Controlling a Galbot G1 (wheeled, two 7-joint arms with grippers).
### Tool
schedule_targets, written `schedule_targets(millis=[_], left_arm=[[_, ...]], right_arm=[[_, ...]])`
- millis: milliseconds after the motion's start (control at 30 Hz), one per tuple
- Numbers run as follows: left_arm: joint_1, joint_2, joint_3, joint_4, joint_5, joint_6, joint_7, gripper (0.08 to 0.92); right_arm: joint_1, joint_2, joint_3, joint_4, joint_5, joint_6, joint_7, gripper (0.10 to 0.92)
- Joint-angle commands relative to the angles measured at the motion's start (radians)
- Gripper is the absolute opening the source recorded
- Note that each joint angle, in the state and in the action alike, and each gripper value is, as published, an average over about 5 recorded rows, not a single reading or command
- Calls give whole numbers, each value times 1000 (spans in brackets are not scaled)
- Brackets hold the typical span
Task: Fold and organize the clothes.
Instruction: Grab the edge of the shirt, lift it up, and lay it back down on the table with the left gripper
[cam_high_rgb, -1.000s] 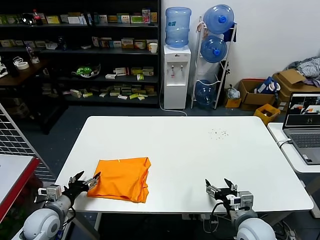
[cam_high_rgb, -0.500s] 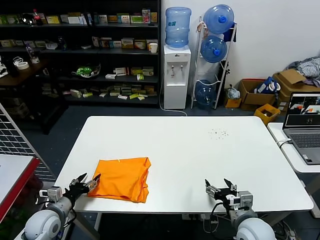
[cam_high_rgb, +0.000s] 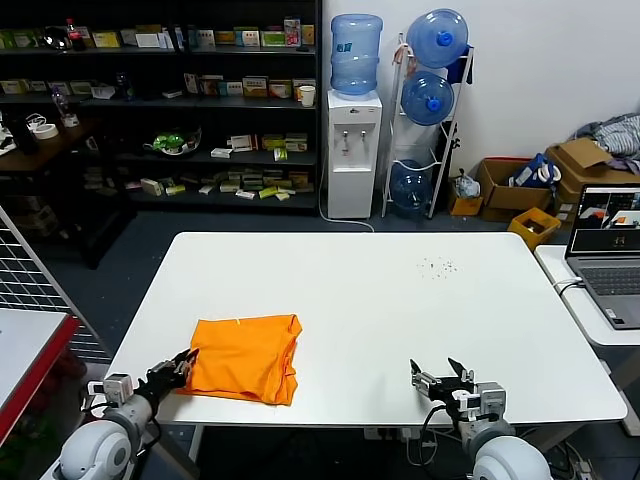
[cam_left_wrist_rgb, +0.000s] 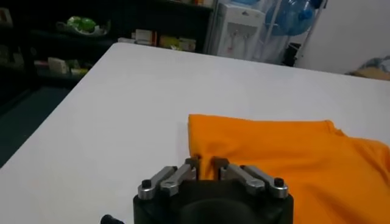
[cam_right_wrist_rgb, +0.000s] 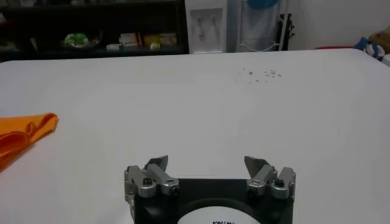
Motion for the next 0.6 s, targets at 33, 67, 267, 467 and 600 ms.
schedule_targets(millis=[33, 67, 267, 467, 600], left_arm=[[-1, -13, 0, -9, 0, 1, -4, 221], [0, -15, -1, -15, 0, 1, -7, 195], [14, -26, -23, -96, 22, 13, -38, 93], [55, -34, -83, -290, 75, 108, -148, 92], [82, -28, -122, -380, 91, 157, -214, 92]], right_arm=[[2, 0, -2, -1, 1, 0, 1, 823], [3, 0, -2, -2, 1, 0, 1, 823], [6, 2, -3, -3, 1, 2, 2, 823], [3, 2, 1, 0, 1, 5, 1, 823], [5, 0, 0, 2, 2, 6, 0, 823]])
